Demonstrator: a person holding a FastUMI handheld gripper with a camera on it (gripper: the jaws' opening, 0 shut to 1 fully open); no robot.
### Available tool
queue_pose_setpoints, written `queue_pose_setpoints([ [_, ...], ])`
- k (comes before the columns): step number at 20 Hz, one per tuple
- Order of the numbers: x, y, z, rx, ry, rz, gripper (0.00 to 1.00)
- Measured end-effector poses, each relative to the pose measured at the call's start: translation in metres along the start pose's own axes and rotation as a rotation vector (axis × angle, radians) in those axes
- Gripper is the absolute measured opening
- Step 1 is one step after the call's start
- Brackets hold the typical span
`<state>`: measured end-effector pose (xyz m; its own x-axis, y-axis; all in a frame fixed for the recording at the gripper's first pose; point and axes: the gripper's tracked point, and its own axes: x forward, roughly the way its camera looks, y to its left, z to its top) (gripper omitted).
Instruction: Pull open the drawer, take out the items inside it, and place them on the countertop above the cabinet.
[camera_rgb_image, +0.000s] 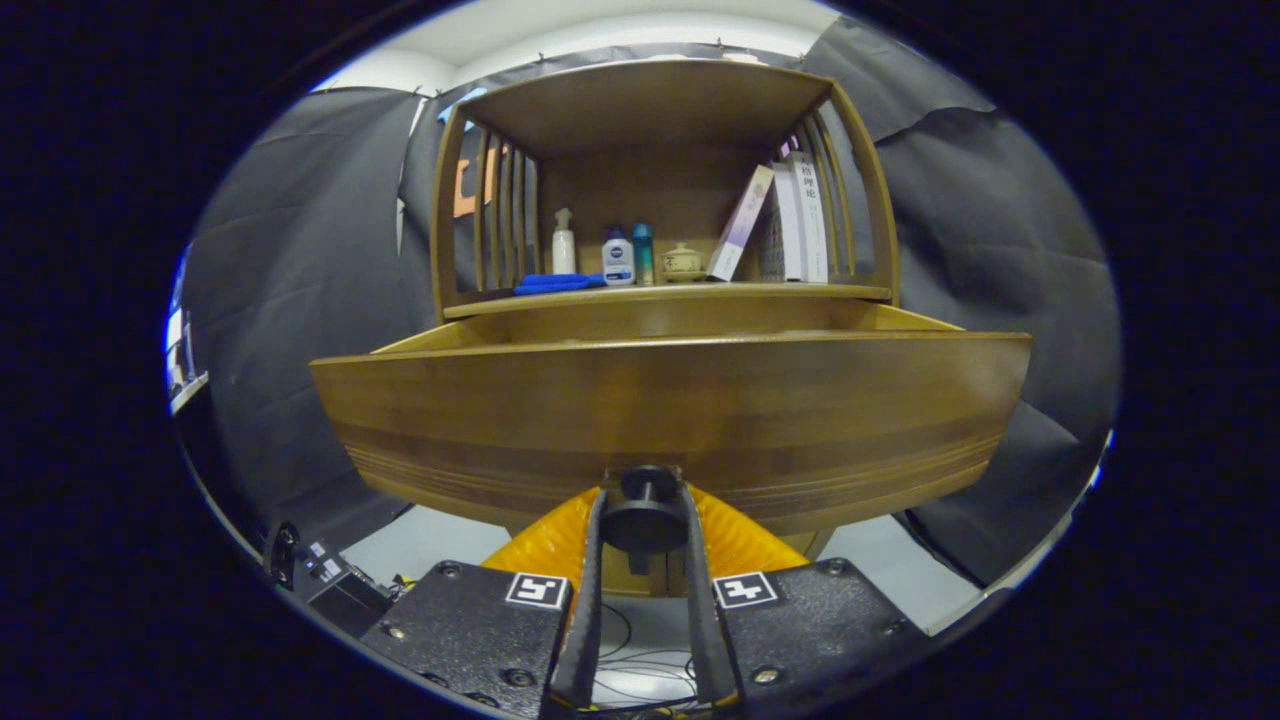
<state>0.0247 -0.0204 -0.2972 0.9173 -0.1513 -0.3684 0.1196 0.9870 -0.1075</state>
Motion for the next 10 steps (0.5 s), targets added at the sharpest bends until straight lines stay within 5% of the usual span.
queue_pose_setpoints([
  [10,-0.026,-0.005,-0.003,-0.006,0.008,-0.027,0.45],
])
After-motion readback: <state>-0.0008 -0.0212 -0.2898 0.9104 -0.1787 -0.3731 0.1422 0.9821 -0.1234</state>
